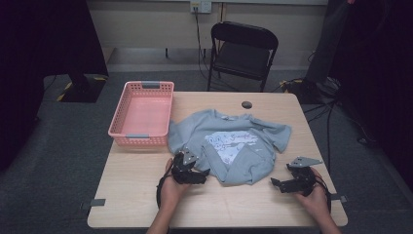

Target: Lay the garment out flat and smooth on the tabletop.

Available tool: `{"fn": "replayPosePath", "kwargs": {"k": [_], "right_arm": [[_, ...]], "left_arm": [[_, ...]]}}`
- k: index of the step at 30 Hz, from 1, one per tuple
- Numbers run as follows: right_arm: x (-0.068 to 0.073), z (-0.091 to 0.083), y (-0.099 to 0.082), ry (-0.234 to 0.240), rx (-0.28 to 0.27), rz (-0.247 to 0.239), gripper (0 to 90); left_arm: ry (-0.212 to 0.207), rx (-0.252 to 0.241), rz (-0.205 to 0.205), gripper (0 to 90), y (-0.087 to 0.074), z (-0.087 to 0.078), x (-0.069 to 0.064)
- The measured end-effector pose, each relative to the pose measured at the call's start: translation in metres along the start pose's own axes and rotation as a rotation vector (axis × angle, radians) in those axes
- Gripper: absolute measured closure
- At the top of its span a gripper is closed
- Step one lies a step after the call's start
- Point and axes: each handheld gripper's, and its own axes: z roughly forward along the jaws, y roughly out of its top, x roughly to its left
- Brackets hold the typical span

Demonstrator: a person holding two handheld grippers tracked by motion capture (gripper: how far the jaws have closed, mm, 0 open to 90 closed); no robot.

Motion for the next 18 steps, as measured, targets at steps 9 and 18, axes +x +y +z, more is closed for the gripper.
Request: {"fn": "replayPosePath", "kwargs": {"k": [9,18], "right_arm": [[0.0000,0.0000,0.0000,0.000,0.000,0.000,5.6],[0.0001,-0.0001,-0.0001,0.000,0.000,0.001,5.6]], "left_arm": [[0.023,0.005,0.049,14.9,-0.0044,0.0012,-0.0050],[0.030,-0.011,0.051,13.9,-0.0077,0.0011,-0.0075]]}}
